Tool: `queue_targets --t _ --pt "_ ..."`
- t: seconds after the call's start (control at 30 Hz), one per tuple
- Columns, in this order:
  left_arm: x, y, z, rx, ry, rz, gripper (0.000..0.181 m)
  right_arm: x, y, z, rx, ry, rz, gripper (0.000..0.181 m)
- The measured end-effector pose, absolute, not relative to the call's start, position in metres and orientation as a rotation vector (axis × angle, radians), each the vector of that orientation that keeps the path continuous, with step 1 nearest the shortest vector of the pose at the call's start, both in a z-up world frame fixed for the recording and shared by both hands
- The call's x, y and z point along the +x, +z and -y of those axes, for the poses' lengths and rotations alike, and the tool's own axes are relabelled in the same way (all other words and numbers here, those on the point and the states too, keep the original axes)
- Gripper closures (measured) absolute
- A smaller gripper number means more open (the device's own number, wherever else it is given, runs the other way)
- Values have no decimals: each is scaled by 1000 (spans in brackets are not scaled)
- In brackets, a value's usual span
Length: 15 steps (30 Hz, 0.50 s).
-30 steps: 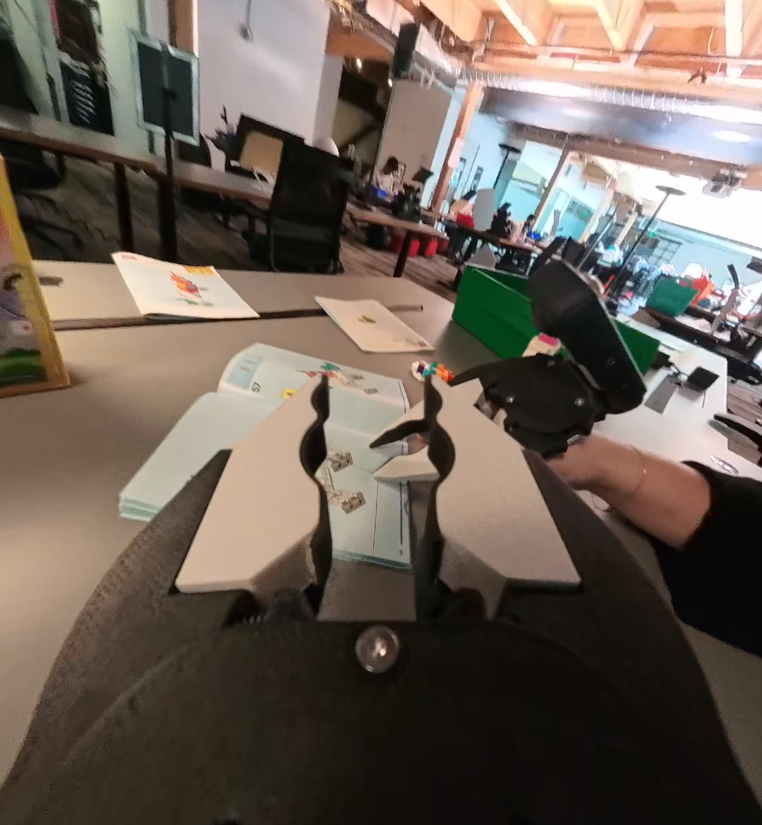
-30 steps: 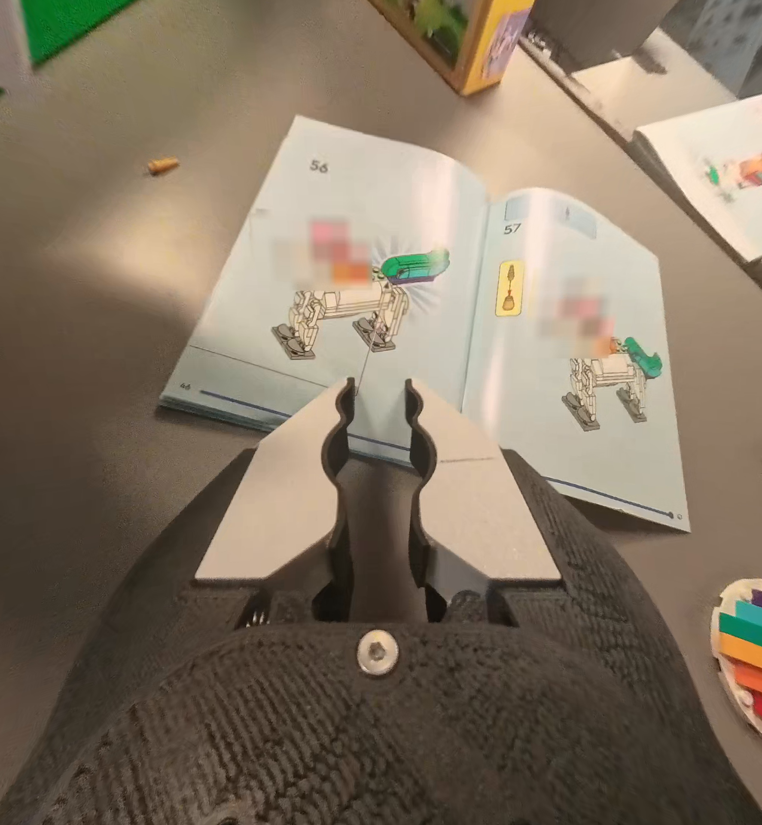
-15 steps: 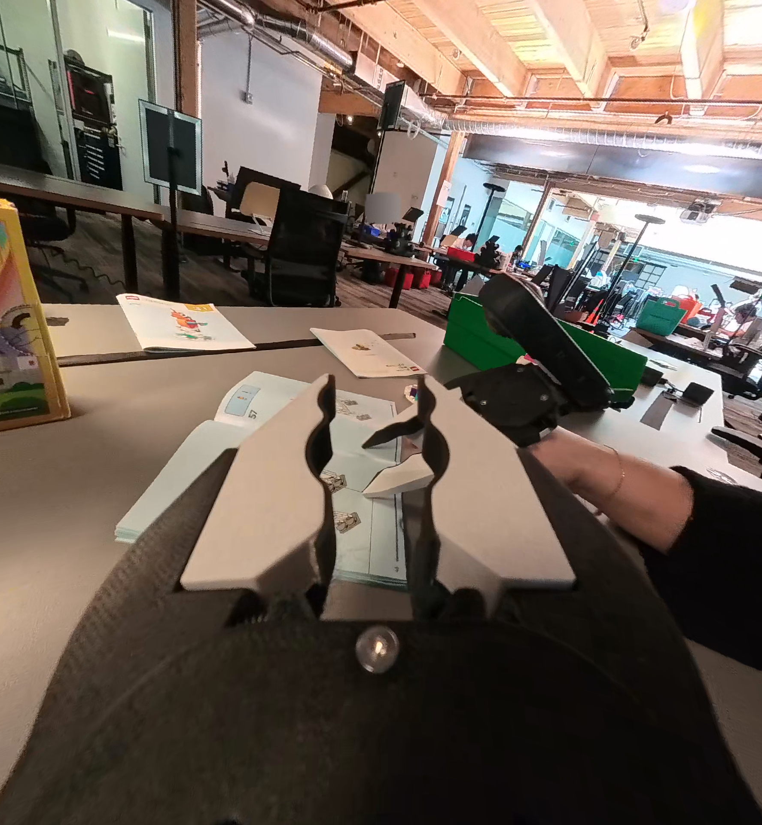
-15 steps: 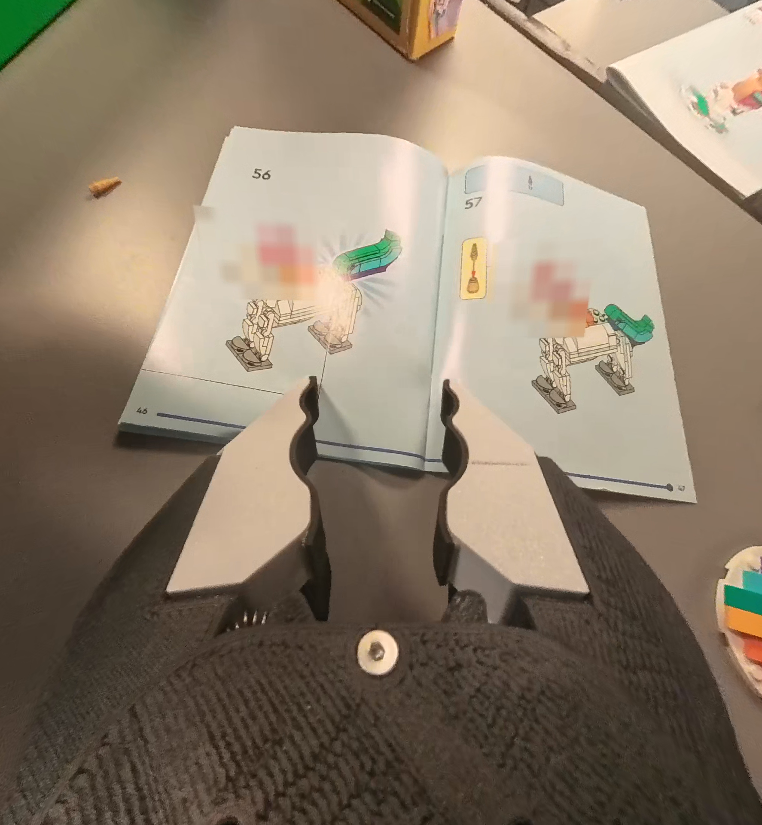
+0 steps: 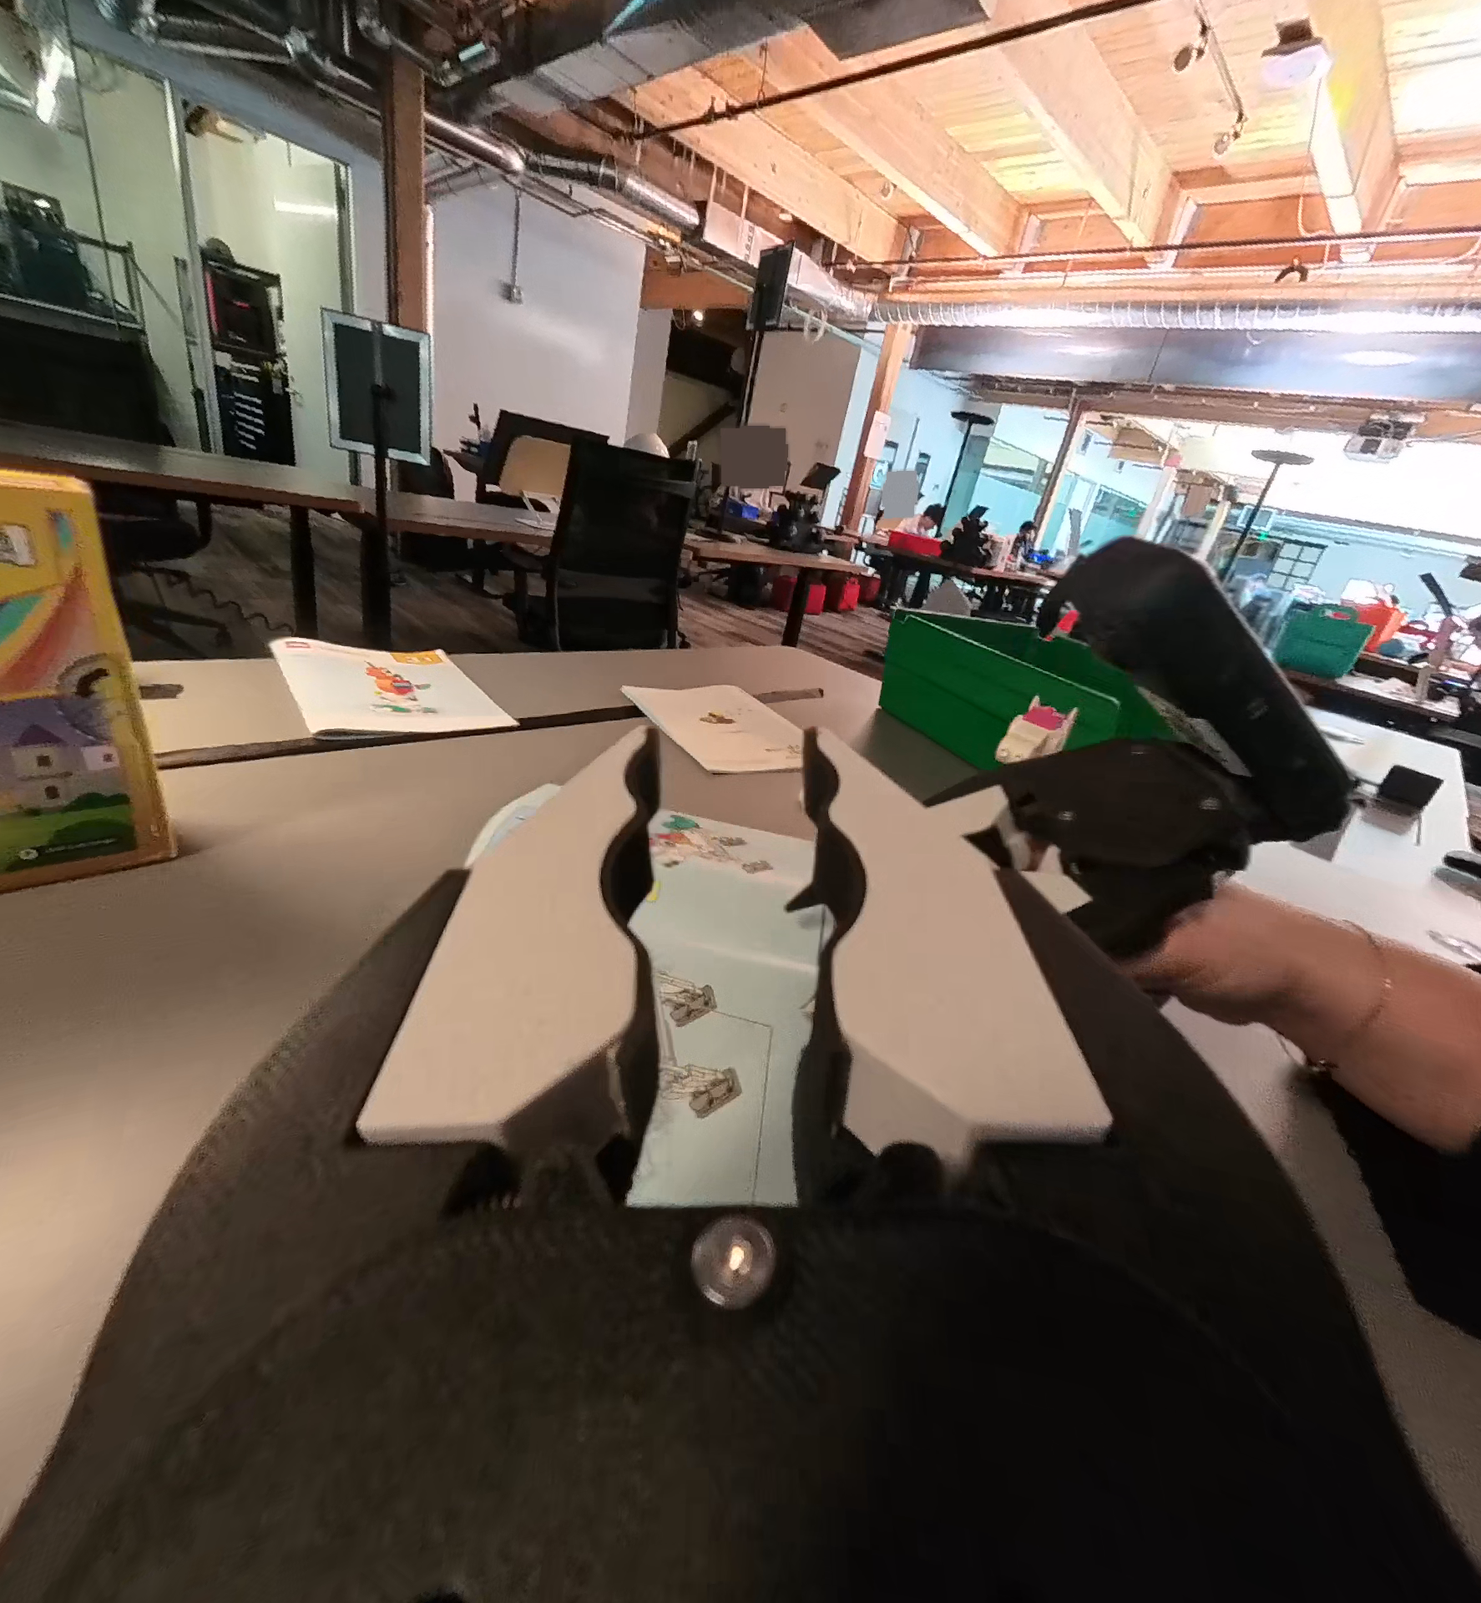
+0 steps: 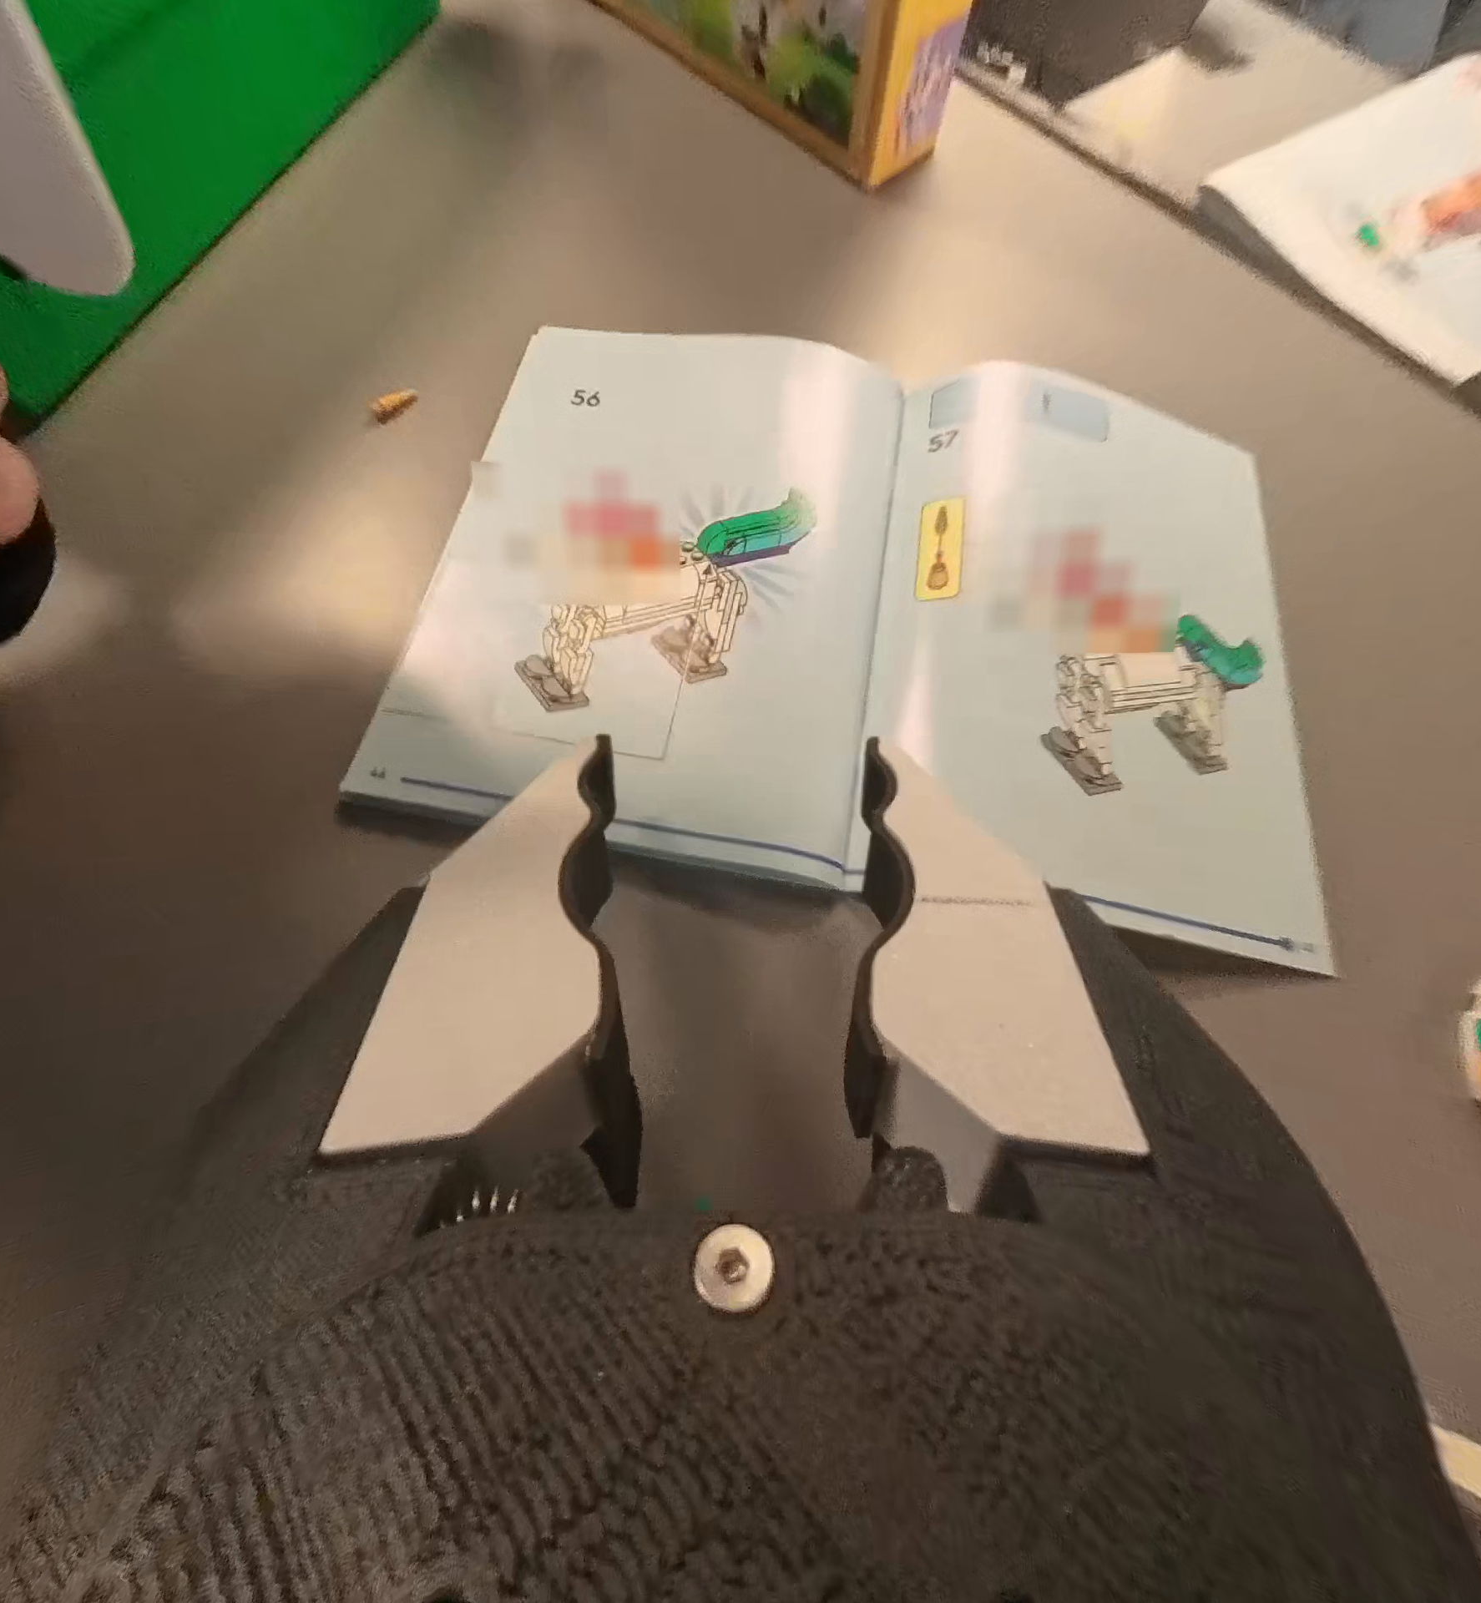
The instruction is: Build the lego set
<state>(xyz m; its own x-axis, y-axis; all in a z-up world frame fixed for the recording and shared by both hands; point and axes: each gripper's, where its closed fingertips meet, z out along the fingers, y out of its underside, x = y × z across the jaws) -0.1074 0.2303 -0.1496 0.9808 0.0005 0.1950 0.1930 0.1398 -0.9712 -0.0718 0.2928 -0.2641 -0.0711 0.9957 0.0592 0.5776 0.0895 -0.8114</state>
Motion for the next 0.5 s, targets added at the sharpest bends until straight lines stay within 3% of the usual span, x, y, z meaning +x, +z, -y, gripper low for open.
queue_targets --t 0.5 --pt "-109 -151 -230 -1401 -174 182 149 -60 -286 -293 -1666 833 1803 129"
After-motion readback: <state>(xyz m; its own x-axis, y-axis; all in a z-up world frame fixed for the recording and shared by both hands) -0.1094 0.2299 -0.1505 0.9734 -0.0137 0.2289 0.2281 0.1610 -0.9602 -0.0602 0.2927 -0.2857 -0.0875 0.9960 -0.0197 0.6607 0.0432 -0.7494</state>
